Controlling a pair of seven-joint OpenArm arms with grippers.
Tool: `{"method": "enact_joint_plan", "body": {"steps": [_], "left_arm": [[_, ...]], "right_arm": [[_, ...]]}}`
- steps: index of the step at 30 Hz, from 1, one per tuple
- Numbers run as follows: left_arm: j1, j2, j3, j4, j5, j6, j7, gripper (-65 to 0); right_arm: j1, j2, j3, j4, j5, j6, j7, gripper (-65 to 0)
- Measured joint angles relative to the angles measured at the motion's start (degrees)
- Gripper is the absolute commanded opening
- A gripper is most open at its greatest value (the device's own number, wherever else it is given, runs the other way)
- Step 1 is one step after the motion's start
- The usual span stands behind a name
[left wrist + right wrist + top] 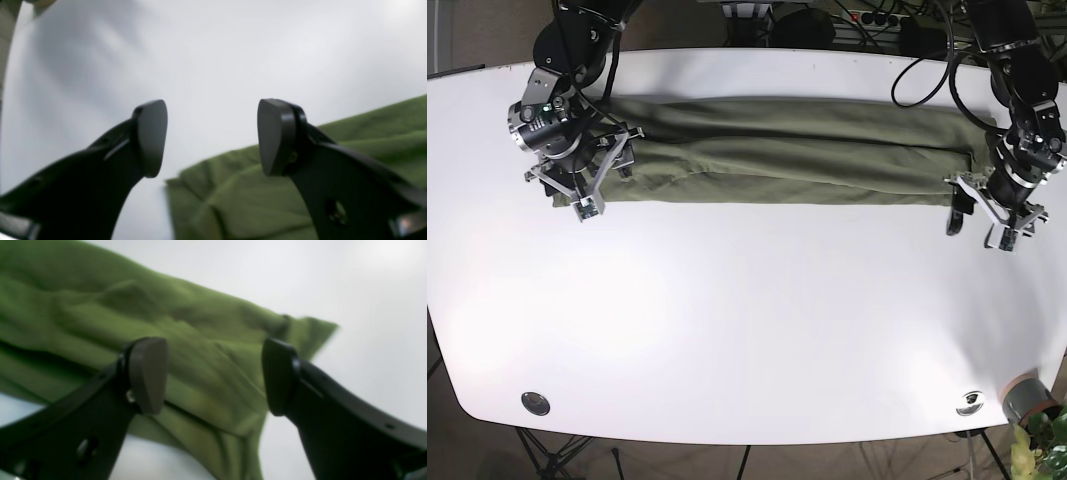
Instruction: Fold the T-shirt properly
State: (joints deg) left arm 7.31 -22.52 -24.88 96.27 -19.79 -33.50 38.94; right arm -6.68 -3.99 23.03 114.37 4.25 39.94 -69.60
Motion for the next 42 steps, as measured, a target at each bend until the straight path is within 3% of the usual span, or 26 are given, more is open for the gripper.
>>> {"method": "enact_joint_plan", "body": {"steps": [3,11,19,31,37,42], "left_arm": [[2.54,1.36,1.14,1.75,1.07,0.09,3.13,-25.4],[9.22,3.76,1.57,2.43,0.48,0.0,2.82,-25.4],[9.75,3.08,1.44,-6.05,0.92,0.2,1.07,-25.4],[-2.8,-1.27,6.12,-20.63,-0.04,-0.02,-2.56,-25.4],[-10.88,-2.21,9.55,-28.48,-0.5,-0.24,-2.78,-25.4],[-10.95,-1.81,9.44,-25.88,-0.22,0.07,-0.79,-25.4]], "right_arm": [[-0.22,-0.04,-2.62,-0.22,-0.2,0.0,0.11,-22.8],[-4.37,0.17,-2.64,-2.73,-1.07,0.09,0.17,-22.8],[-4.94,2.23,-2.56,-11.45,0.55,0.15,8.39,-22.8],[4.85,7.41,-2.45,-28.68,4.22,1.33,22.21,-22.8],[11.06,9.4,-2.1,-36.09,4.74,1.68,23.12,-22.8],[11.5,9.22,-1.6,-35.5,3.82,1.49,22.84,-22.8]]}}
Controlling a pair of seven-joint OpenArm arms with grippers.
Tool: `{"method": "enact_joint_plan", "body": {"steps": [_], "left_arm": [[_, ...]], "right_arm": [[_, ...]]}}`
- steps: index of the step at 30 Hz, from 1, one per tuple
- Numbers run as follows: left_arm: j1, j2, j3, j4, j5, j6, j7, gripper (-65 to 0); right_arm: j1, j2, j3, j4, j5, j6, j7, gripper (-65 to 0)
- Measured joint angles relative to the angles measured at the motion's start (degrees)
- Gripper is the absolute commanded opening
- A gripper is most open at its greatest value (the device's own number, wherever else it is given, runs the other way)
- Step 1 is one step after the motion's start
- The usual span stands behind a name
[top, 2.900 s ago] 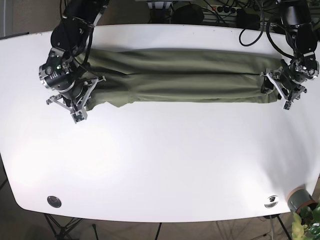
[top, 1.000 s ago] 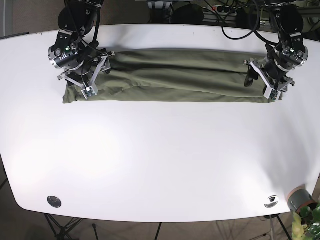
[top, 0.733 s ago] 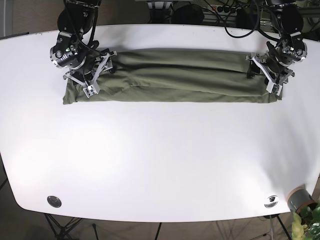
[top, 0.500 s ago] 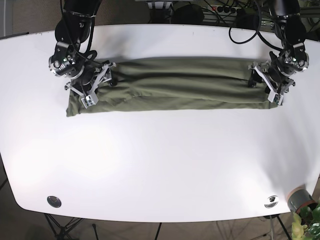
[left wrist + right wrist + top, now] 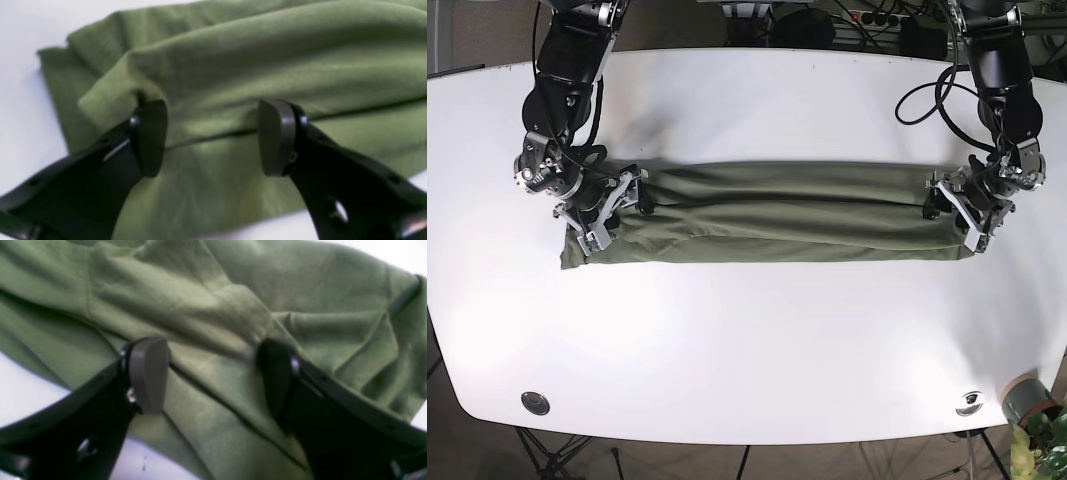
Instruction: Fold the T-shirt properly
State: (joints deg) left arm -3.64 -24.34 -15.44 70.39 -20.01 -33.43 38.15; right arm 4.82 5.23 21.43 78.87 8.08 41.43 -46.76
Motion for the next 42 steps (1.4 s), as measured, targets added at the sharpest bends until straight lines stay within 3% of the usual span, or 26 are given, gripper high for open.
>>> {"method": "enact_joint_plan", "body": {"steps": [2,5,9,12,15,30,36,42], "left_arm": [[0.61,-0.02,-0.48,2.08,-0.96,-0.07,0.0,-25.4],[1.01,0.17,-3.67,5.25,-6.05,-0.09,0.11,-24.7],[1.95,-0.15,-12.09,6.82,-13.38,-0.15,2.01,-19.7],[1.68,-0.81,-16.09,3.54,-13.53,1.03,7.21,-12.1],[0.46,-0.17,-18.16,0.28,-14.32,0.52,9.97,-9.3],[-4.66,0.35,-18.64,-13.11,-15.5,0.35,9.09,-9.4],[-5.6,-0.2,-12.46,-13.42,-15.93,0.35,7.87,-9.6],[-6.05,1.7,-11.87,-13.46,-16.98,-0.09,7.26,-11.9]], "right_arm": [[-0.04,0.02,0.09,0.48,-0.33,-0.02,-0.37,-22.8],[-0.15,0.02,0.28,1.25,-0.37,-0.48,-1.33,-22.8],[-1.25,0.02,0.28,2.75,-0.81,-0.9,-1.62,-22.8],[-1.68,0.04,0.37,3.15,-0.79,-0.9,-1.29,-22.8],[-1.73,-0.15,0.37,3.21,-1.49,-0.92,-1.79,-22.8],[-1.6,-0.94,0.7,3.32,-1.7,-1.11,-1.66,-22.8],[-1.62,-0.94,0.72,3.32,-1.81,-1.11,-1.62,-22.8],[-1.62,-0.94,0.72,3.32,-1.68,-1.11,-1.64,-22.8]]}}
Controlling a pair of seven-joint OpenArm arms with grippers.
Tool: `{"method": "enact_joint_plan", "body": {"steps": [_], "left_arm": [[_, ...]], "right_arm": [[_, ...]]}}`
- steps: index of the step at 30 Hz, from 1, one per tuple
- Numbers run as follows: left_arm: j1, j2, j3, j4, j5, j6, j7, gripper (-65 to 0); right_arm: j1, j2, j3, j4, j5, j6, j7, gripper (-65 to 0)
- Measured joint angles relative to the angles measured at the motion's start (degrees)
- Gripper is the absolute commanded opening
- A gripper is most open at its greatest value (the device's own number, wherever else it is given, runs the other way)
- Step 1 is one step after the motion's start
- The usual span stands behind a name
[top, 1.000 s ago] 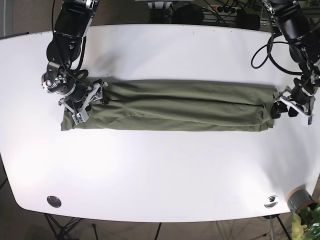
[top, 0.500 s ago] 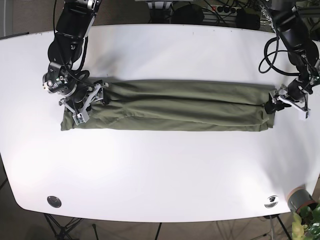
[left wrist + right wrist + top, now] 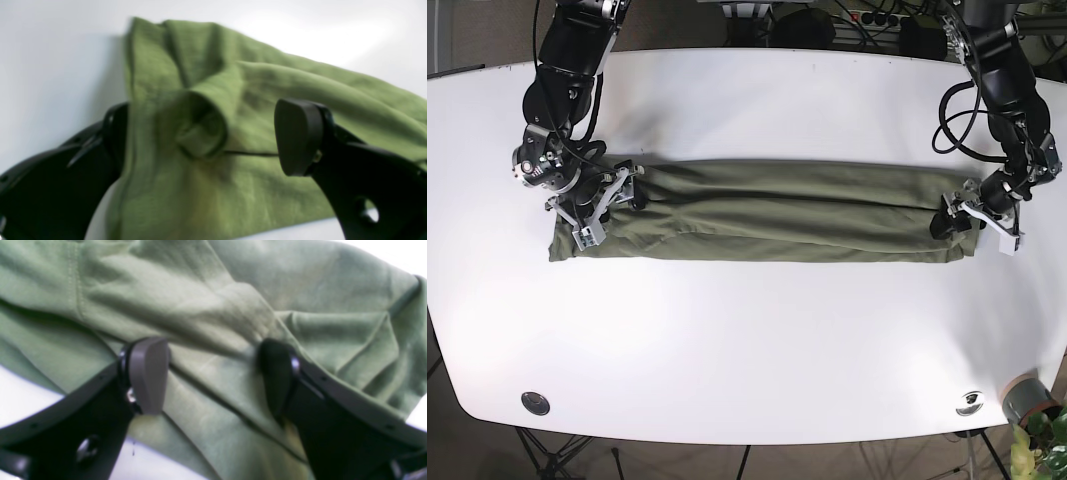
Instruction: Fold the T-shirt properly
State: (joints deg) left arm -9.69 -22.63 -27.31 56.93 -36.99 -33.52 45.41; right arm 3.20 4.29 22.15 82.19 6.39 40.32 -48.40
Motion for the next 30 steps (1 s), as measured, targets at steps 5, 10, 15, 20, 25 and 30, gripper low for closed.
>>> {"method": "enact_joint_plan", "body": {"steps": [5,10,15,20,25,30], "left_arm": [[-0.33,0.02,0.0,-0.15,0.74,0.04,0.31,-32.9],[0.02,0.11,-0.04,-0.33,1.38,0.31,1.2,-58.9],[0.15,0.17,0.02,-0.22,1.84,-4.9,1.7,-62.6],[0.92,0.24,0.13,4.31,2.64,-6.01,2.86,-62.6],[5.38,0.22,0.24,18.4,1.88,-6.03,3.13,-62.4],[8.59,4.35,3.96,30.53,2.82,-5.99,7.06,-62.2]], "right_arm": [[0.0,0.0,0.0,0.0,-0.02,0.0,0.0,-22.8],[0.02,-0.76,0.15,0.04,-0.17,-0.22,0.15,-22.8],[0.02,-0.98,0.15,0.07,-0.17,-0.24,0.22,-22.8],[0.02,-1.9,0.31,0.26,-0.39,-0.46,0.33,-22.8],[-0.07,-1.92,0.2,0.76,-0.39,-0.39,0.17,-22.8],[-0.33,-2.21,0.13,1.46,-0.42,-0.42,-0.26,-22.8]]}}
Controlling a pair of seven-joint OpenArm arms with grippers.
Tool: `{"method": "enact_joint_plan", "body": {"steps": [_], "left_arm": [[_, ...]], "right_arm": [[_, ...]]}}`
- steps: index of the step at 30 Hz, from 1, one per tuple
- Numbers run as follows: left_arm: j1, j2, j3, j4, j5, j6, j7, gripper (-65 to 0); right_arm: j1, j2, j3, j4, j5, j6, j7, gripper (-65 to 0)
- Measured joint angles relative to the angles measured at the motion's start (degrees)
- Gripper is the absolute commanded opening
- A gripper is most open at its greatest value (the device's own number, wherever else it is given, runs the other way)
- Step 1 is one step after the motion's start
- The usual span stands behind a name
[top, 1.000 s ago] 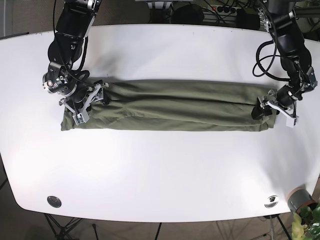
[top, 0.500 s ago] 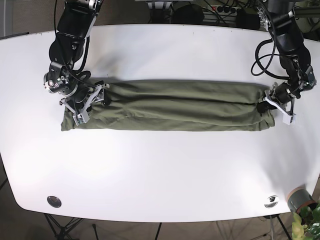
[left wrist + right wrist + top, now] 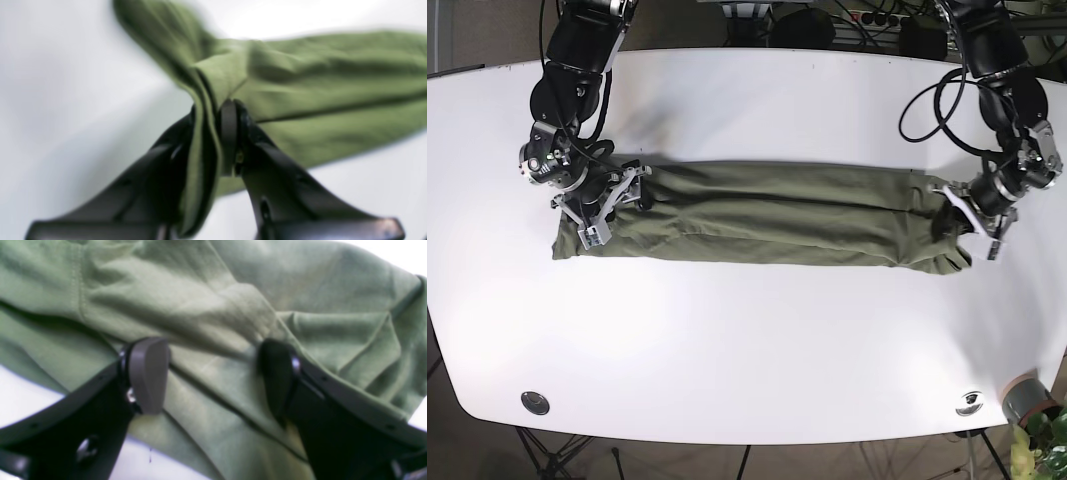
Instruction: Fold the T-shirt properly
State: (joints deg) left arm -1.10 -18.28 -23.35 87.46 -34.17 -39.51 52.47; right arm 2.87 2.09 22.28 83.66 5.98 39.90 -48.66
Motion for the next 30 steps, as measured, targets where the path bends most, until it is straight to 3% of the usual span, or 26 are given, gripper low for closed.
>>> {"method": "enact_joint_plan", "body": {"steps": [5,8,14,25,27,30], "left_arm": [[2.43,3.82,6.45,7.54,-1.44,3.45,-0.48,-62.1],[1.77,5.7,11.19,7.48,0.15,6.86,0.04,-62.1],[-0.04,9.6,19.06,6.64,-0.85,11.17,-2.14,-62.1],[-4.28,10.29,30.03,0.76,-0.55,16.61,-3.67,-61.8],[-5.29,10.27,31.28,-0.04,-0.66,17.9,-4.13,-59.9],[-5.66,10.29,32.76,-1.2,-0.66,20.5,-4.22,-49.3]], "right_arm": [[0.02,-0.02,-0.04,0.42,0.04,0.02,-0.48,-22.8],[0.0,-0.02,-0.22,0.7,-0.09,0.0,-0.72,-22.8],[-0.74,-0.35,-0.24,1.79,-0.15,0.02,-0.98,-22.8],[-0.92,-0.35,-0.2,1.97,-0.37,0.02,-1.05,-22.8],[-0.94,-0.35,-0.2,2.05,-0.39,0.02,-1.09,-22.8],[-0.94,-0.35,-0.2,2.05,-0.35,0.02,-1.05,-22.8]]}}
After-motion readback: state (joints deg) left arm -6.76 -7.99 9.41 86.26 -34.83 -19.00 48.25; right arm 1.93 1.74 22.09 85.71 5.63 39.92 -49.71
